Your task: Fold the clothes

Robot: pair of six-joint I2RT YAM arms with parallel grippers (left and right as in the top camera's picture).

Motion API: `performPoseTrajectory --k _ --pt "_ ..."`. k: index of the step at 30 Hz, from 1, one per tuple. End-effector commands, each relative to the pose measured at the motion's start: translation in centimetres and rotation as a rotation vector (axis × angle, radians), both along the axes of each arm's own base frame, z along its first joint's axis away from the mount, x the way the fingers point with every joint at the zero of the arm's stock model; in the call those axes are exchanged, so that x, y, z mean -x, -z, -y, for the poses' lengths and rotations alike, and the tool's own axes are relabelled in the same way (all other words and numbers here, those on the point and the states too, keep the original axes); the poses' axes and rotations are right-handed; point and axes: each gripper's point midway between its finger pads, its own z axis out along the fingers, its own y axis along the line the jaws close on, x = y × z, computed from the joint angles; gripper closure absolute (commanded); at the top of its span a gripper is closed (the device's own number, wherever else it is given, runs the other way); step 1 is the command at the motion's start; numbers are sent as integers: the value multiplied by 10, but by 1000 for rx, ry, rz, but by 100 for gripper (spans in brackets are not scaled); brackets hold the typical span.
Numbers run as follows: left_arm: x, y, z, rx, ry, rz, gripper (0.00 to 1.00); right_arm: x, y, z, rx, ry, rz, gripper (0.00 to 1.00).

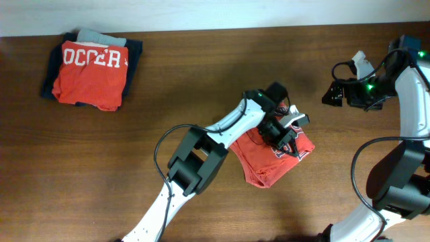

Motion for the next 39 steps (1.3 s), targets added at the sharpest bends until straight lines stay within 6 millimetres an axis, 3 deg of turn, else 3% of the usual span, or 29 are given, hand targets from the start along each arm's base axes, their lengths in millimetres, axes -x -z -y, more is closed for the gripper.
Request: performPoseTrajectory --k 1,3,6,10,13,17,20,27,36,39 --pt "-3 16 -4 -87 -22 34 100 -2 -4 2 15 -5 14 1" --pt "-3 8 -3 -69 -23 17 100 -2 -4 2 15 -5 14 1" --pt "-12 -38 4 37 -29 -40 100 -2 -4 2 15 -5 14 1" --pt "-43 -91 6 134 -61 46 100 -2 -4 2 15 -5 14 1" --pt "-67 -107 5 153 -100 135 100 -2 -4 2 15 -5 14 1" --pt "-87 -93 1 88 -168 182 100 -2 -4 2 15 -5 14 1" --pt "-88 -80 2 74 -170 172 100 -2 -4 2 15 -5 14 1" --pt "-52 -55 17 173 -79 -63 100 -2 -4 2 15 -5 14 1" --pt "-33 36 13 13 -118 -247 100 -2 -4 2 15 -5 14 1" --pt "-37 44 7 -18 -148 -289 100 -2 -4 2 15 -5 14 1"
